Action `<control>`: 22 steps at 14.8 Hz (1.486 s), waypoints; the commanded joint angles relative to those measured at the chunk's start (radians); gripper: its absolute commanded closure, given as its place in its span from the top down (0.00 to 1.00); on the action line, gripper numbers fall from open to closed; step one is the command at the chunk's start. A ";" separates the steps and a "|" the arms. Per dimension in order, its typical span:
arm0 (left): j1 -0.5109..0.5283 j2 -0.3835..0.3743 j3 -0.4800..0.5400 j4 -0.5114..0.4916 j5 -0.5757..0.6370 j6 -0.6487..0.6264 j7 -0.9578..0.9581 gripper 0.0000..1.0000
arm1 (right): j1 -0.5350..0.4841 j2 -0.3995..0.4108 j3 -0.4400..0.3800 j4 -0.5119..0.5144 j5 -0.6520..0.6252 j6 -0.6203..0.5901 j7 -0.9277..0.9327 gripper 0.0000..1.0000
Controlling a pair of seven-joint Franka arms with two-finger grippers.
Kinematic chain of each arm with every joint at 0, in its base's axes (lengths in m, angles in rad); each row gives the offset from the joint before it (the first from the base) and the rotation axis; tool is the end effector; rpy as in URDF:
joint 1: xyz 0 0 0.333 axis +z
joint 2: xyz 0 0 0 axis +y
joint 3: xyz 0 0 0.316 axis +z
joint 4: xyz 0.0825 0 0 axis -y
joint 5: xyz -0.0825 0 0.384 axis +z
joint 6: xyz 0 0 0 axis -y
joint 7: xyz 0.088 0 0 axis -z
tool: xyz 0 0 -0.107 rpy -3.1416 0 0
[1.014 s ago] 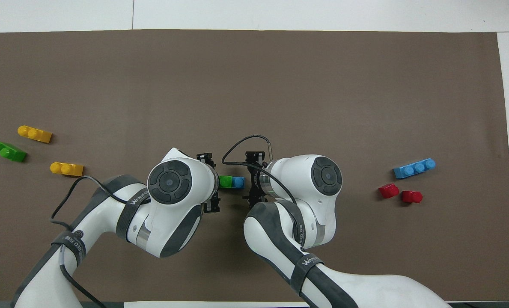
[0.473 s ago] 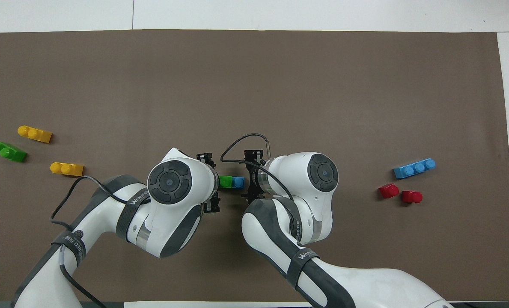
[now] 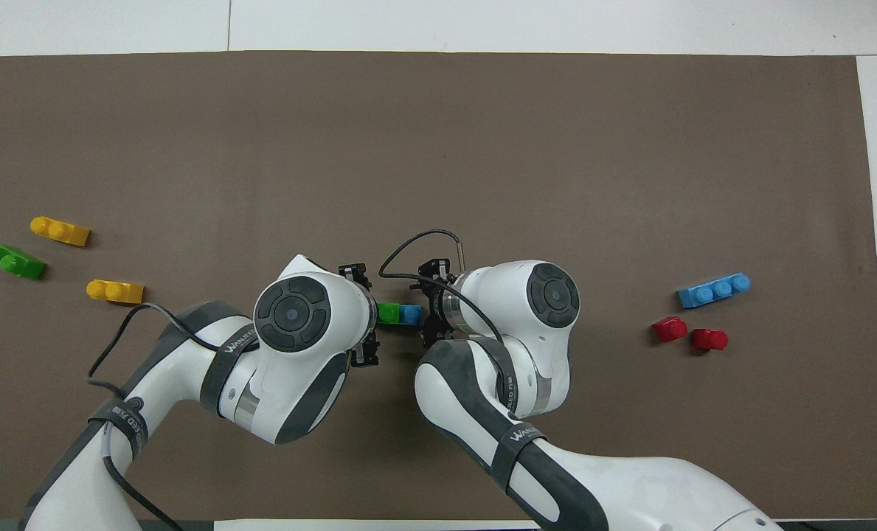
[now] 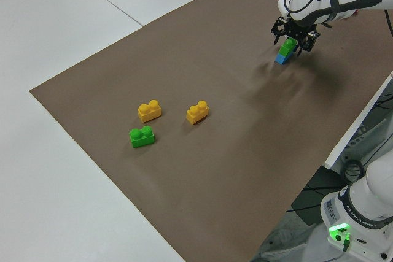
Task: Remove green block with left arm and hold with right
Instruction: 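Close the left gripper on green while the right gripper grips the blue end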
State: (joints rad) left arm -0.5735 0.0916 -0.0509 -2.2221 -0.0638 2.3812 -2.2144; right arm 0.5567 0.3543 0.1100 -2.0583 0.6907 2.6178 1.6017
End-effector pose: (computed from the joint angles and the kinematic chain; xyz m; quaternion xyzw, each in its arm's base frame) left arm 0.4416 -0.3188 0.3404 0.6834 0.7288 -0.0197 0.0371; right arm 0.4884 0.3632 0.2797 -0.7054 0.6687 0.1567 0.1755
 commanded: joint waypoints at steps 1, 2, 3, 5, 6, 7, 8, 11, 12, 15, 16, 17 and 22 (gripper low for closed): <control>-0.022 -0.004 0.019 -0.011 0.009 0.013 -0.010 1.00 | 0.015 0.018 0.000 0.012 0.036 0.027 -0.020 0.00; -0.020 -0.004 0.019 -0.011 0.012 0.013 -0.008 1.00 | 0.017 0.020 0.002 0.012 0.036 0.027 -0.020 0.00; -0.020 -0.004 0.019 -0.011 0.013 0.013 -0.008 1.00 | 0.017 0.022 0.000 0.012 0.036 0.028 -0.020 0.00; -0.020 -0.004 0.019 -0.010 0.013 0.013 -0.008 1.00 | 0.017 0.022 0.000 0.012 0.036 0.028 -0.020 0.00; -0.020 -0.004 0.019 -0.011 0.013 0.012 -0.007 1.00 | 0.017 0.022 0.000 0.012 0.036 0.028 -0.020 0.00; -0.020 -0.004 0.019 -0.010 0.013 0.012 -0.005 0.99 | 0.015 0.022 0.000 0.010 0.036 0.028 -0.020 0.00; -0.020 -0.004 0.019 -0.010 0.015 0.004 -0.002 0.94 | 0.015 0.022 0.000 0.007 0.036 0.028 -0.022 0.00; -0.011 -0.003 0.017 -0.002 0.048 0.001 -0.001 0.43 | 0.015 0.022 0.000 0.007 0.036 0.028 -0.023 0.00; -0.008 -0.001 0.019 -0.001 0.048 0.001 0.001 0.15 | 0.015 0.022 0.000 0.007 0.036 0.028 -0.023 0.00; 0.000 -0.003 0.017 0.001 0.048 0.004 0.010 0.00 | 0.015 0.022 0.000 0.006 0.036 0.028 -0.025 0.00; 0.003 -0.004 0.017 0.002 0.048 0.007 0.024 0.00 | 0.017 0.020 0.000 0.004 0.036 0.031 -0.025 0.00; 0.006 -0.004 0.017 0.012 0.048 0.006 0.027 0.00 | 0.017 0.020 0.000 0.003 0.038 0.031 -0.026 0.00; 0.060 -0.018 0.019 0.094 0.048 -0.097 0.038 0.00 | 0.017 0.018 0.000 0.000 0.038 0.031 -0.031 0.00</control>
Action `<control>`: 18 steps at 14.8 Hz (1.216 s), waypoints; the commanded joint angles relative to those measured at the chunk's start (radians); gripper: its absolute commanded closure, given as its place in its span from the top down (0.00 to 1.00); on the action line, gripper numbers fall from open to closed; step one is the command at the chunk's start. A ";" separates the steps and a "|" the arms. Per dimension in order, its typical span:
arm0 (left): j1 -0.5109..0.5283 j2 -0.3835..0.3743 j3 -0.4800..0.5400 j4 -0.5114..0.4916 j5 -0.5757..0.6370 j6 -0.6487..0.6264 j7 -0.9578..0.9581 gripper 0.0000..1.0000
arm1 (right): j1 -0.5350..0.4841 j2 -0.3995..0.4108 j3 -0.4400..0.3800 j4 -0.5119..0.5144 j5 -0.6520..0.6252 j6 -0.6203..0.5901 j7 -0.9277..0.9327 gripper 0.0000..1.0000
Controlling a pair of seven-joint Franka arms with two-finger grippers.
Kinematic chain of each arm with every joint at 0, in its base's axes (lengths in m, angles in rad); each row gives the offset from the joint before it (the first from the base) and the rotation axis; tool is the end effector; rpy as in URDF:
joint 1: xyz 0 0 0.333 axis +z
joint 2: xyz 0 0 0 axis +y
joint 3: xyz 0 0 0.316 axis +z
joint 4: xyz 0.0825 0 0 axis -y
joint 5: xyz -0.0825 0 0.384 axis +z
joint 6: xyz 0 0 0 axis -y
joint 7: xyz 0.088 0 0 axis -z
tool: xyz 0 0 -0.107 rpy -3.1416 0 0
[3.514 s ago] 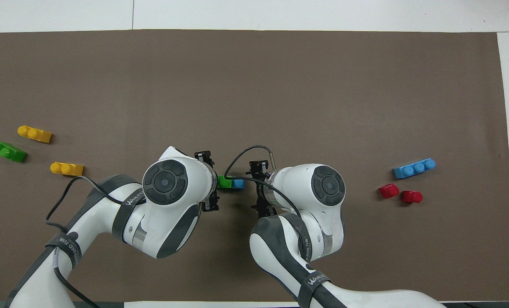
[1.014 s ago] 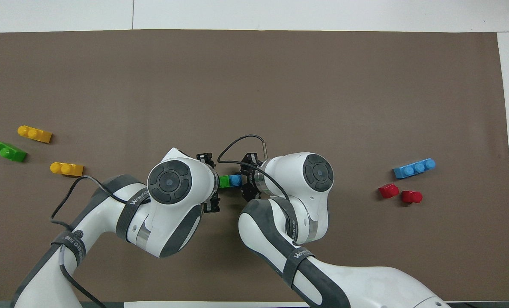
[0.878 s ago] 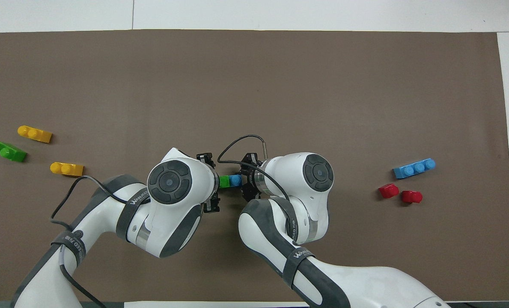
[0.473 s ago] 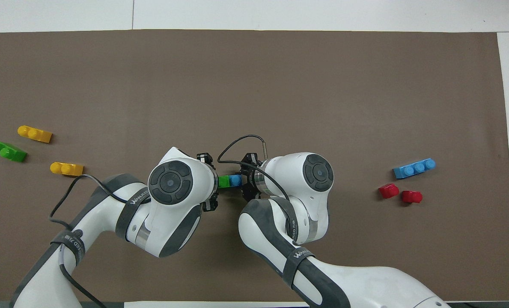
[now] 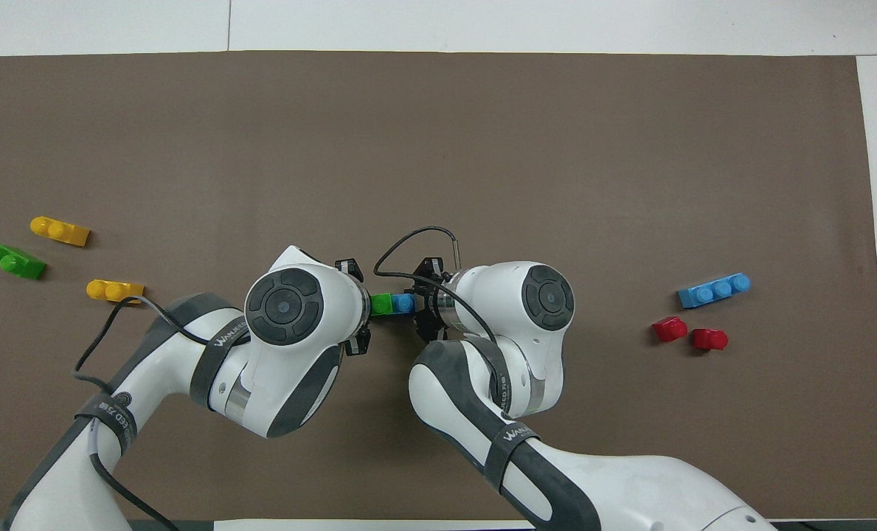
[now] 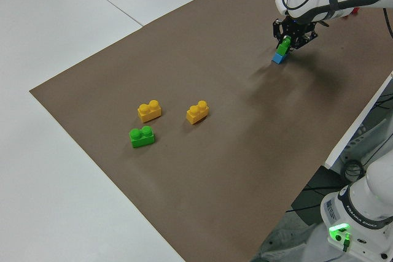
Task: Remove green block with left arm and hold with right
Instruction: 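Pull the green brick away with the left gripper while the right gripper holds blue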
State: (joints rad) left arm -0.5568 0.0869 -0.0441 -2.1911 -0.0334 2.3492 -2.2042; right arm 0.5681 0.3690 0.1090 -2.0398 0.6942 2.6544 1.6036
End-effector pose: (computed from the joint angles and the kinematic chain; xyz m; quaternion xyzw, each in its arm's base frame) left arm 0.4539 -0.3115 0.3535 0.6867 0.7259 -0.0080 0.0375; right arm 0.4925 0.3700 0.2816 -0.7033 0.6690 0.1471 0.1901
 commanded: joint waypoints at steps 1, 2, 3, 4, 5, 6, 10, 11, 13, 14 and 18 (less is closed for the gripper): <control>0.049 -0.013 0.012 0.086 0.018 -0.095 0.034 0.00 | 0.006 0.004 0.001 -0.020 0.033 -0.007 -0.034 0.00; 0.054 -0.018 0.013 0.100 0.018 -0.116 0.035 0.00 | 0.004 0.004 0.001 -0.020 0.033 -0.007 -0.034 0.00; 0.064 -0.033 0.013 0.102 0.018 -0.120 0.035 0.00 | 0.004 0.004 0.001 -0.020 0.034 -0.005 -0.034 0.00; 0.075 -0.050 0.013 0.102 0.018 -0.128 0.037 0.00 | 0.006 0.004 0.001 -0.020 0.033 -0.007 -0.034 0.00; 0.090 -0.056 0.013 0.102 0.018 -0.136 0.044 0.00 | 0.004 0.004 0.001 -0.020 0.033 -0.007 -0.034 0.00; 0.109 -0.058 0.013 0.102 0.018 -0.137 0.076 0.00 | 0.004 0.004 0.001 -0.020 0.033 -0.007 -0.034 0.00; 0.190 -0.058 0.015 0.102 0.018 -0.148 0.268 0.00 | 0.001 0.004 0.001 -0.020 0.033 -0.007 -0.034 0.00; 0.218 -0.058 0.013 0.102 0.018 -0.151 0.326 0.00 | -0.001 0.004 0.001 -0.020 0.033 -0.007 -0.036 0.00; 0.276 -0.058 0.013 0.099 0.018 -0.156 0.462 0.00 | -0.001 0.004 0.001 -0.020 0.033 -0.008 -0.036 0.00; 0.302 -0.058 0.013 0.096 0.017 -0.156 0.530 0.00 | -0.001 0.004 0.000 -0.020 0.033 -0.008 -0.036 0.00; 0.409 -0.059 0.012 0.082 0.007 -0.148 0.800 0.00 | -0.005 0.004 0.000 -0.020 0.033 -0.011 -0.047 0.00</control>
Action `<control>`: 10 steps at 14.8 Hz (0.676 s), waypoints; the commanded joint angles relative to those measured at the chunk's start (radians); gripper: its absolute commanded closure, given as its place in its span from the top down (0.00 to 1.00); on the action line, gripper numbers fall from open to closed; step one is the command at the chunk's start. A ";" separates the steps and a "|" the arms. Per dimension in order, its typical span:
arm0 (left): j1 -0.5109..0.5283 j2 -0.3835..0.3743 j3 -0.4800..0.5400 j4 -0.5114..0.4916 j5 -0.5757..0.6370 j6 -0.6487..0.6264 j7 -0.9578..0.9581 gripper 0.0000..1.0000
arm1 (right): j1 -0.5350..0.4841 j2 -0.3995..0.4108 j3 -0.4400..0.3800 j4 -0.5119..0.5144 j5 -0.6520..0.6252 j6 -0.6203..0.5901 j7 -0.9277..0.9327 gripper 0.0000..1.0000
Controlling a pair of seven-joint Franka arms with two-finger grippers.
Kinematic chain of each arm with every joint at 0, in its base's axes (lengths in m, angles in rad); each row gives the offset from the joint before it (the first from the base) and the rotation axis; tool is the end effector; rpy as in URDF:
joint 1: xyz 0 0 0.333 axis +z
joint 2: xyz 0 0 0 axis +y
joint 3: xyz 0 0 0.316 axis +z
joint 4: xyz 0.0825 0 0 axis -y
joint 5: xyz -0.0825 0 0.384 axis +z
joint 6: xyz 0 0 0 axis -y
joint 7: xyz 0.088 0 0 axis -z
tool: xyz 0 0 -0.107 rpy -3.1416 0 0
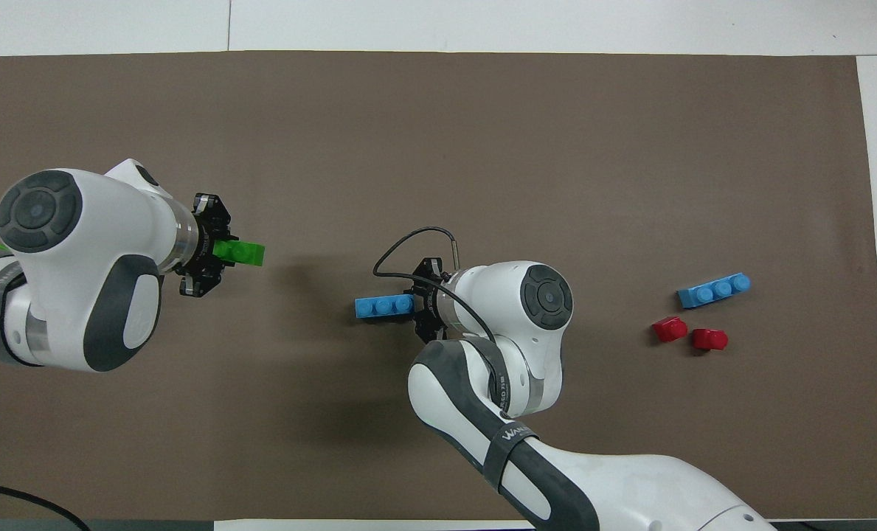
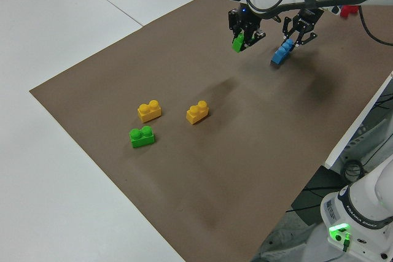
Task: Remove green block with left arm and hold with right
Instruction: 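Carry the green brick back while the right gripper lifts the blue brick away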
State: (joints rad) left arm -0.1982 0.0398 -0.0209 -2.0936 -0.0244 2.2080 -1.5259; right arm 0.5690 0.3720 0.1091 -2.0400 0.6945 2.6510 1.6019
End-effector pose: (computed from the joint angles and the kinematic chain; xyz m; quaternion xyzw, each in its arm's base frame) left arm 0.5460 -0.1224 0.4103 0.7892 0.6129 0.0159 0.0353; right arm 0.4916 0.3705 0.2794 -0.7044 0.6683 0.1486 0.1875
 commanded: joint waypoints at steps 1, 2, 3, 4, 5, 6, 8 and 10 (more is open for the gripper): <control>0.077 -0.011 -0.011 -0.016 -0.003 -0.005 0.188 0.00 | -0.011 0.001 0.000 -0.017 0.033 -0.014 -0.045 0.00; 0.095 -0.009 -0.011 -0.016 -0.005 -0.005 0.246 0.00 | -0.017 -0.004 0.000 -0.017 0.033 -0.019 -0.046 0.00; 0.108 -0.002 -0.010 -0.016 -0.006 -0.004 0.295 0.00 | -0.023 -0.010 -0.002 -0.017 0.031 -0.025 -0.056 0.00; 0.117 0.006 -0.010 -0.017 -0.006 -0.001 0.334 0.00 | -0.043 -0.022 -0.003 -0.014 0.030 -0.046 -0.069 0.00; 0.132 0.020 -0.010 -0.016 -0.006 0.002 0.383 0.00 | -0.069 -0.042 -0.003 -0.009 0.022 -0.081 -0.088 0.00; 0.153 0.031 -0.010 -0.014 -0.006 0.010 0.432 0.00 | -0.108 -0.066 -0.005 -0.003 0.016 -0.133 -0.108 0.00; 0.202 0.052 -0.011 -0.013 -0.006 0.042 0.505 0.00 | -0.199 -0.114 -0.008 0.021 0.011 -0.254 -0.164 0.00; 0.236 0.081 -0.011 -0.002 -0.012 0.062 0.553 0.00 | -0.308 -0.151 -0.008 0.041 -0.039 -0.371 -0.242 0.00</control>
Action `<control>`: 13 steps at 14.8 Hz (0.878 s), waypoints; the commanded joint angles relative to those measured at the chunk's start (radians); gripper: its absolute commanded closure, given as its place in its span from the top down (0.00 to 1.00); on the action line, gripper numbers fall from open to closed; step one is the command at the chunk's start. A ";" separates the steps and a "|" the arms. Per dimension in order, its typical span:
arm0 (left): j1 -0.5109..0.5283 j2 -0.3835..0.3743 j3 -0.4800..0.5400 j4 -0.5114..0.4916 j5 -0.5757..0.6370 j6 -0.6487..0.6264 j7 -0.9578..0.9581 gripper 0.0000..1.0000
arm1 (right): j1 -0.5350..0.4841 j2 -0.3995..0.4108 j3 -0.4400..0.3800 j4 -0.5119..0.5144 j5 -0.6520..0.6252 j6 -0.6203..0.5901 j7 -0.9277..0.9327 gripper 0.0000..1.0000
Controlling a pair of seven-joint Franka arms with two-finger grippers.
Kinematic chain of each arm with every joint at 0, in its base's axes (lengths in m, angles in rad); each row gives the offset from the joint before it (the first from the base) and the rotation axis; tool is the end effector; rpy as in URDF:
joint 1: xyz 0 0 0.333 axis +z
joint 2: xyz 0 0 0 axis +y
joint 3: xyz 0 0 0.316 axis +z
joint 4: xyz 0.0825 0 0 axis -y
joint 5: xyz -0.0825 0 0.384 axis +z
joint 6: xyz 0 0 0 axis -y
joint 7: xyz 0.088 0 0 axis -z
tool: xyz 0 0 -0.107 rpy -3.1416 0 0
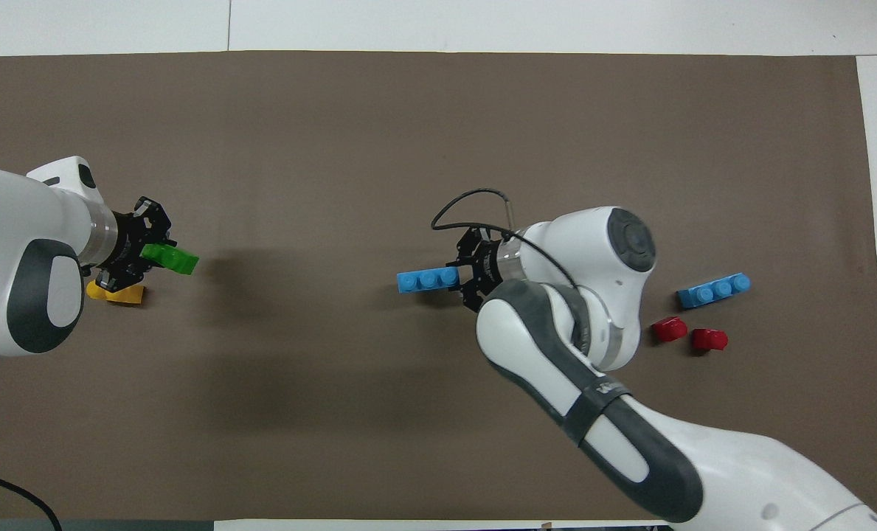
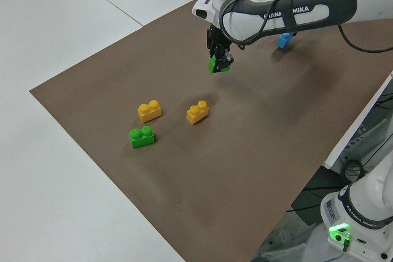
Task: Remove green block with left arm and hold with right
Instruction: 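Carry the green brick back while the right gripper lifts the blue brick away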
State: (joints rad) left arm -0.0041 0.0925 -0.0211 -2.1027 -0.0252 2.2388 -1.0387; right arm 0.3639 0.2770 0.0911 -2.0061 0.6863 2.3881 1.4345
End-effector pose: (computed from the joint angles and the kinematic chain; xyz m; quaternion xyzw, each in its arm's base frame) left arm 0.5635 -0.0148 0.3794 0.8703 0.4919 0.0132 0.0206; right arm 0.5467 0.2715 0.3310 -0.7162 0.6481 0.1784 0.1876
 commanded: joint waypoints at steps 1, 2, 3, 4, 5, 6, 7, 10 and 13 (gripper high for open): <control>0.044 0.042 -0.010 0.010 -0.018 0.039 0.089 0.00 | -0.155 -0.059 0.010 0.035 -0.062 -0.171 -0.112 0.00; 0.050 0.055 -0.010 0.012 -0.018 0.060 0.104 0.00 | -0.198 -0.056 0.012 0.065 -0.086 -0.232 -0.146 0.00; 0.070 0.071 -0.010 0.012 -0.018 0.079 0.115 0.00 | -0.236 -0.052 0.010 0.094 -0.106 -0.283 -0.184 0.00; 0.076 0.088 -0.011 0.021 -0.018 0.084 0.123 0.00 | -0.276 -0.048 0.010 0.113 -0.120 -0.314 -0.227 0.00; 0.078 0.113 -0.010 0.044 -0.018 0.084 0.132 0.00 | -0.314 -0.047 0.012 0.121 -0.129 -0.332 -0.276 0.00; 0.078 0.140 -0.010 0.076 -0.018 0.076 0.143 0.00 | -0.348 -0.047 0.010 0.116 -0.134 -0.337 -0.345 0.00; 0.079 0.163 -0.010 0.096 -0.018 0.076 0.146 0.00 | -0.379 -0.047 0.010 0.106 -0.134 -0.337 -0.415 0.00; 0.079 0.178 -0.008 0.119 -0.018 0.065 0.144 0.00 | -0.445 -0.047 0.010 0.084 -0.142 -0.340 -0.526 0.00; 0.084 0.179 -0.007 0.121 -0.016 0.068 0.146 0.00 | -0.483 -0.026 0.010 0.082 -0.142 -0.334 -0.610 0.00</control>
State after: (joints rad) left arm 0.0622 0.2602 -0.0215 -2.0037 -0.0292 2.3134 -0.9197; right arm -0.0853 0.2416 0.0849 -1.9189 0.5619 2.0554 0.8791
